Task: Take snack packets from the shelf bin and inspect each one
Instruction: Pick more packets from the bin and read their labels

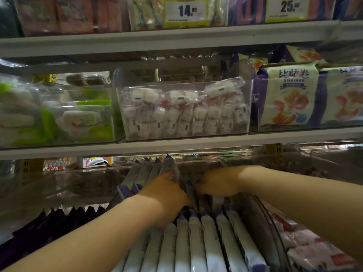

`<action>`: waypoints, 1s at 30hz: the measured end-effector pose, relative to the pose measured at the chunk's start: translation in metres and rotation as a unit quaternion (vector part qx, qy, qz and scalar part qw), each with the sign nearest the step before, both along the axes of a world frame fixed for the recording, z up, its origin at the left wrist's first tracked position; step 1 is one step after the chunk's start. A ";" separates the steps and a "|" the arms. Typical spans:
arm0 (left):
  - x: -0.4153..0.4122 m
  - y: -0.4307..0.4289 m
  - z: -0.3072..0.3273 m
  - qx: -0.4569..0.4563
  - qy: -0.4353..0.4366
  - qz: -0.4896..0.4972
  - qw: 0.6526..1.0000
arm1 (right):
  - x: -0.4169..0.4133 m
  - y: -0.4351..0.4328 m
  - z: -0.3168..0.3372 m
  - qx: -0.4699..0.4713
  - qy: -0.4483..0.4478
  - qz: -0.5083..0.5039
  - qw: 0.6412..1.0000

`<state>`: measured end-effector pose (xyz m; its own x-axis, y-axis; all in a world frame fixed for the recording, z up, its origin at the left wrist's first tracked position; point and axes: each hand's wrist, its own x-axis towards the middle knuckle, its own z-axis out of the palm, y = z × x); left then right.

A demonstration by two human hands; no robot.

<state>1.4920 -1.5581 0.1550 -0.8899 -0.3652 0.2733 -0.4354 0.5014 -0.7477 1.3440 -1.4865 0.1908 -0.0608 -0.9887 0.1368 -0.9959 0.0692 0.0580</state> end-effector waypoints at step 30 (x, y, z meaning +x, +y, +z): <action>-0.031 -0.006 -0.020 0.061 0.264 -0.193 0.943 | -0.004 0.012 -0.005 0.059 0.224 0.010 0.973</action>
